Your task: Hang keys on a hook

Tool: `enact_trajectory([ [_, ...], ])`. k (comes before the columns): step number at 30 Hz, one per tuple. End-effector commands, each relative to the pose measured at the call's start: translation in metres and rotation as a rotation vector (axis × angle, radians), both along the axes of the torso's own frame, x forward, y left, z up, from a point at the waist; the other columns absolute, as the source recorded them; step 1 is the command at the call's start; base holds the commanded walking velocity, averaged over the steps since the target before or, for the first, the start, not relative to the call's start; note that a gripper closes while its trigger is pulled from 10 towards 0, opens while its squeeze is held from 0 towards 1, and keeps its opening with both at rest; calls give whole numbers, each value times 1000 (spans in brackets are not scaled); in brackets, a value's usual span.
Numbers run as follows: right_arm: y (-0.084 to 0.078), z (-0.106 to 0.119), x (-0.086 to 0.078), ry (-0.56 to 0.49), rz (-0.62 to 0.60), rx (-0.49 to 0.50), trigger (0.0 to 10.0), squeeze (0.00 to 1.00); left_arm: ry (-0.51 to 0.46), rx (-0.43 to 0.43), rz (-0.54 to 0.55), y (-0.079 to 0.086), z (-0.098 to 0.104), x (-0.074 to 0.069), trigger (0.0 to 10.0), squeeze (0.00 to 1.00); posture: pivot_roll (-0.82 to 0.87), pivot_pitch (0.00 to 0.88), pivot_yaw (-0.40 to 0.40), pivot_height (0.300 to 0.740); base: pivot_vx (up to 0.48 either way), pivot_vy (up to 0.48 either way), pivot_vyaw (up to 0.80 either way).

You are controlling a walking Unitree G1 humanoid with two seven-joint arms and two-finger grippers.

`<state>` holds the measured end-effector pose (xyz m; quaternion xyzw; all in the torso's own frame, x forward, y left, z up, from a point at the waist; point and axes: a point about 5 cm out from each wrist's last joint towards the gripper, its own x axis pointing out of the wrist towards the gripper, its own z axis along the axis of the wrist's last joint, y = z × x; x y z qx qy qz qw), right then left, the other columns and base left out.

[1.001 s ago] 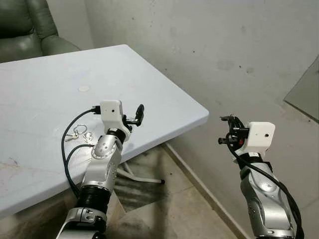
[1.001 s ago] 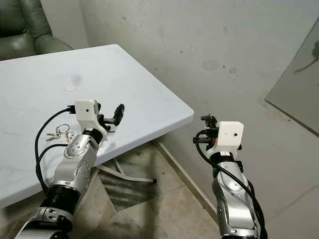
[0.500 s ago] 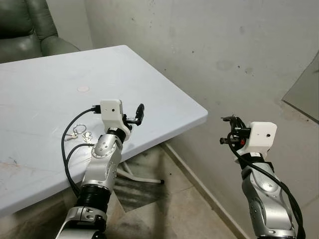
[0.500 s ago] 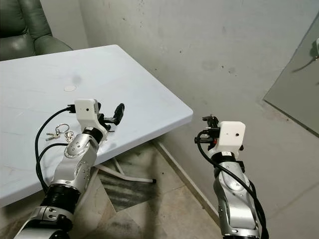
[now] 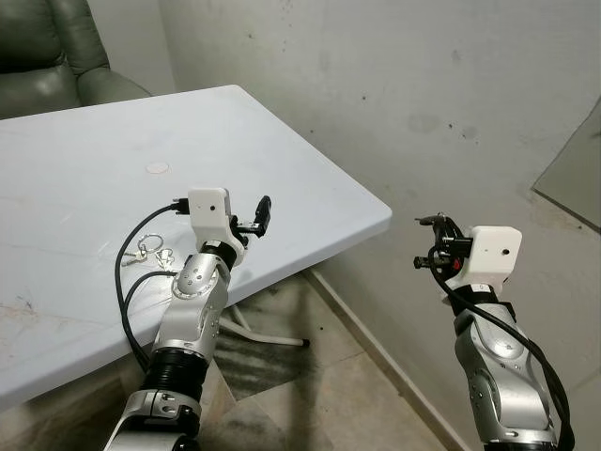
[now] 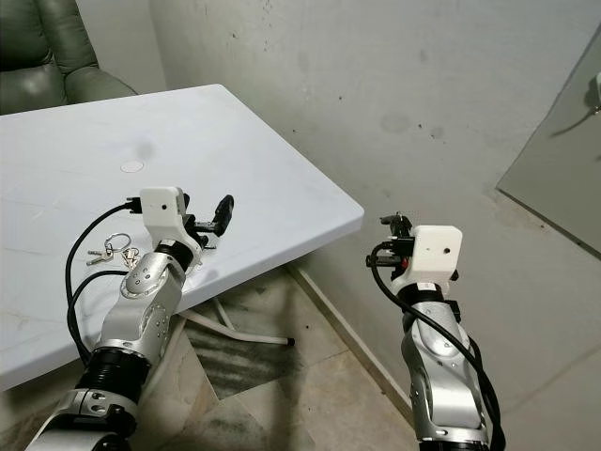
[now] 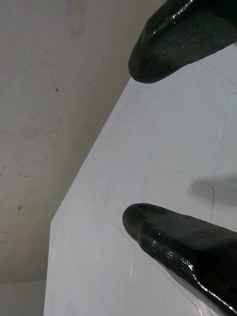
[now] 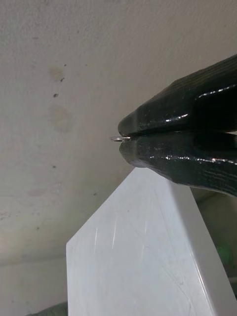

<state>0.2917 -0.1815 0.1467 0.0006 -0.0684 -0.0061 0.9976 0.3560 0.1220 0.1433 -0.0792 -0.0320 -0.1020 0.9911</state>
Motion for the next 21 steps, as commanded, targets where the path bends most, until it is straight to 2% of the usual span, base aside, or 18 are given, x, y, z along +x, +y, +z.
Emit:
enact_trajectory([
  [1,-1,3,1,-9,-7,1,10000,0,-12,20,-10,-3,4,3,10000,0,-44,0,-57,740,0,0,0],
  [21,0,2,-1,-2,-12,6,10000,0,-22,45,-19,-1,5,3,10000,0,-57,0,-39,740,0,0,0],
])
